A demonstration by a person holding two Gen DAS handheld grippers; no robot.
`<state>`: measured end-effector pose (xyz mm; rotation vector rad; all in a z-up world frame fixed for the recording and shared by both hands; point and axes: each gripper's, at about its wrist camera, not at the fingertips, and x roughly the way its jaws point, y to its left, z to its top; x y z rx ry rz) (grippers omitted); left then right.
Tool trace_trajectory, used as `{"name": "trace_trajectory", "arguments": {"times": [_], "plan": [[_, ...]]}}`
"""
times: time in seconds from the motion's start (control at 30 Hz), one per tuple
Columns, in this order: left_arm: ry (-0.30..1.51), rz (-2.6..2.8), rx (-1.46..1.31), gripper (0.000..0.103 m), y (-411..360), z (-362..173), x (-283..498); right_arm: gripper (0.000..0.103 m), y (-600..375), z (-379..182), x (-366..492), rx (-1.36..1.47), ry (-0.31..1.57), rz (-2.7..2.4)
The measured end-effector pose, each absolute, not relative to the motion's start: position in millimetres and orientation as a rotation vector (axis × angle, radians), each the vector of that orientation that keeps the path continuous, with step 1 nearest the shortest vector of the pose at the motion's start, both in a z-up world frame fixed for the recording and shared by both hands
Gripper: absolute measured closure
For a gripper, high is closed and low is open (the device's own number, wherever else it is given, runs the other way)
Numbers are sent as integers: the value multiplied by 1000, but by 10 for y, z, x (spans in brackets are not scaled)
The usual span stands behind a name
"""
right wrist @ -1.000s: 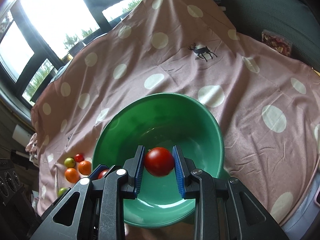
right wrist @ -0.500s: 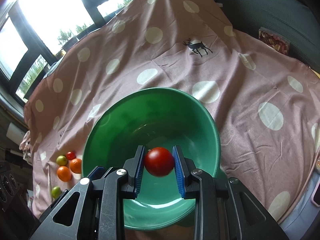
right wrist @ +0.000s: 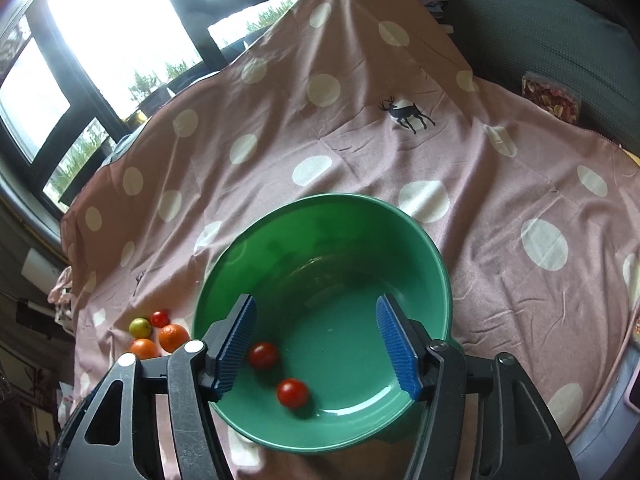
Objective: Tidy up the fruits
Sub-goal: 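Open the right gripper to drop the tomato into the bowl, then move the right tool toward a mandarin orange on the cloth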
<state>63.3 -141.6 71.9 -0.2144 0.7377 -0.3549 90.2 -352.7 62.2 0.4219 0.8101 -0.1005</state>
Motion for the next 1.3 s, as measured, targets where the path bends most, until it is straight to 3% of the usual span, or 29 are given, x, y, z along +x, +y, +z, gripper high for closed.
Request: {"name": "trace_trajectory", "arguments": {"times": [0.3,0.6,1.03,1.3], "plan": [[671,-158,-211,27,-511,917,577,30,-3227,707,899,377,787,-55],[683,-2,-333,24,189,650,630,30,-2834,637,987,338,818,27],[791,-80,-426,25,373,292,869,30,-2003,638,1299,271,903,246],[824,-131,-411,26,187,132,1159,33,-1556,237,1814,243,1010,286]]}}
